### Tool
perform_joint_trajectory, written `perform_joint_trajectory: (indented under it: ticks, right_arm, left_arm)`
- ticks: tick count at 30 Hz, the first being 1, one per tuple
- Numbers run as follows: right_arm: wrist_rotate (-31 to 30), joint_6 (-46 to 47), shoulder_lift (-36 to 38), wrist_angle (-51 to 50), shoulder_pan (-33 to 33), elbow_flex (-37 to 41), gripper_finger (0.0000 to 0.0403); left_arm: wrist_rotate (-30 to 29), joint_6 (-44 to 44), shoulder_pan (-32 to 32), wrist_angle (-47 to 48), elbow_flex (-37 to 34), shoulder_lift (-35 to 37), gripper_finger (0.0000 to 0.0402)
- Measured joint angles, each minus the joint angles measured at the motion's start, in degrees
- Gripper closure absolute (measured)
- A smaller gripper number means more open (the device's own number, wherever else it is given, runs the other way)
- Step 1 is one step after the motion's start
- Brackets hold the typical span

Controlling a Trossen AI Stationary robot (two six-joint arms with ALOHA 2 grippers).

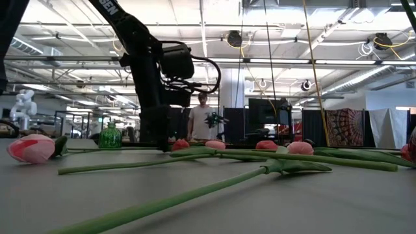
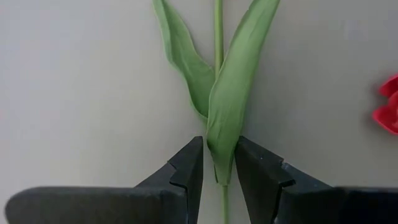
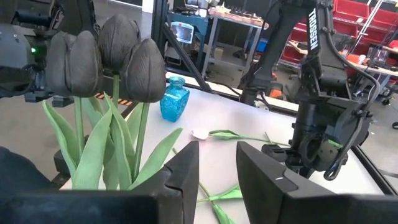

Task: Sort flowers into vase by color
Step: Put the top pink flower into the green vase

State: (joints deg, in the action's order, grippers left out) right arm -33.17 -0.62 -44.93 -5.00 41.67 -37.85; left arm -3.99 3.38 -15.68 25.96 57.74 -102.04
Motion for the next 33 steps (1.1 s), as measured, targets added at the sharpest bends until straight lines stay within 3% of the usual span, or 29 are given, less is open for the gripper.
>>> perform_joint_trajectory:
  ticks: [5, 14, 33]
  right_arm:
    - [0.0, 0.0, 0.0, 0.01, 0.0, 0.0, 0.0305]
    - [0.0, -0.02, 0.0, 0.01, 0.0, 0.0, 0.0305]
    - [0.0, 0.0, 0.0, 0.01, 0.0, 0.0, 0.0305]
  left_arm:
    - [-0.1, -0.04, 0.0, 0.0, 0.0, 0.0, 0.0317]
    - [-0.42, -0.11, 0.0, -0.08, 0.0, 0.0, 0.0392]
    - [-2.87, -1.41, 0.29, 0.43, 1.65, 0.0, 0.0398]
